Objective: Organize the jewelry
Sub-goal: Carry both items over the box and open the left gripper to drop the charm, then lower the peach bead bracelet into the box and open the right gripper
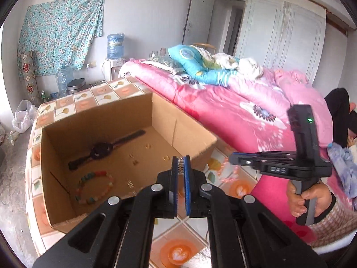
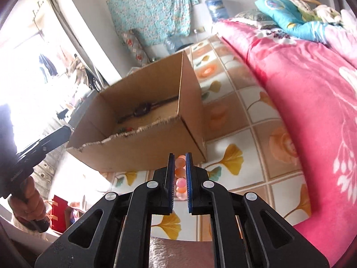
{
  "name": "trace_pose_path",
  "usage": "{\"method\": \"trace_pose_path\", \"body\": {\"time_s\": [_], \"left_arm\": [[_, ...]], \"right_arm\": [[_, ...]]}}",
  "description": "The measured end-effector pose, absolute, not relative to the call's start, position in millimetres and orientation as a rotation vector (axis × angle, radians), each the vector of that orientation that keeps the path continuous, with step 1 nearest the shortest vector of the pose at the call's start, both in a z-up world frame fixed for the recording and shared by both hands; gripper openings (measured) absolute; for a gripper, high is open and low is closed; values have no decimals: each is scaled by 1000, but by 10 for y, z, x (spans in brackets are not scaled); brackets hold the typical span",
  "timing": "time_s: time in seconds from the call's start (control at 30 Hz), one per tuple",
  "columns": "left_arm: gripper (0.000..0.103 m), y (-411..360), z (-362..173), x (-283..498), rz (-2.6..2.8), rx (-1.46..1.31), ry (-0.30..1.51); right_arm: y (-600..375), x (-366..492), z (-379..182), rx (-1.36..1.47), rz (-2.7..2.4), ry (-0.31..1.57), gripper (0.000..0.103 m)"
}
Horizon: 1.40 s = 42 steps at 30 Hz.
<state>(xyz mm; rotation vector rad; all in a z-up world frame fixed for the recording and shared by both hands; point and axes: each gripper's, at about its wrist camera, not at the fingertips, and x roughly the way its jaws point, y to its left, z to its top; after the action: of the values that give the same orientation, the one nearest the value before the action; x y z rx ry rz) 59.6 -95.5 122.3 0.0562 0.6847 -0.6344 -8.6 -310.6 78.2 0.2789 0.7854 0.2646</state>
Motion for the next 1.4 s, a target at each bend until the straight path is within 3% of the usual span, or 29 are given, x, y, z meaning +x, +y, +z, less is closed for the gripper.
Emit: {"method": "trace_pose_path", "body": {"time_s": [0.1,0.33,0.6,0.9,1.1,1.23,1.4], "left_arm": [[4,-919,1317,855,-646,27,737],[4,-1036,943,1775,-732,-86,1100],[4,-1272,190,2352,-692,-71,1469],[7,-1383,-149,2486,-632,-30,1628],[19,-1297,-89,2457,-628,-57,1604],[21,-1073,180,2374,-590,-80,1475],[34,-639,544,2066,-515,-104,1283]], "right_arm": [[-3099,-107,1081,268,270,716,7],[-2825,353,1497,173,400,659,7],[-2437,922,1393,150,497,750,8],[-2345,1101,1249,140,549,858,8],[-2261,1196,1181,129,582,940,8],[-2101,1255,1093,90,605,1006,8],[-1919,1287,978,10,592,1066,11]]}}
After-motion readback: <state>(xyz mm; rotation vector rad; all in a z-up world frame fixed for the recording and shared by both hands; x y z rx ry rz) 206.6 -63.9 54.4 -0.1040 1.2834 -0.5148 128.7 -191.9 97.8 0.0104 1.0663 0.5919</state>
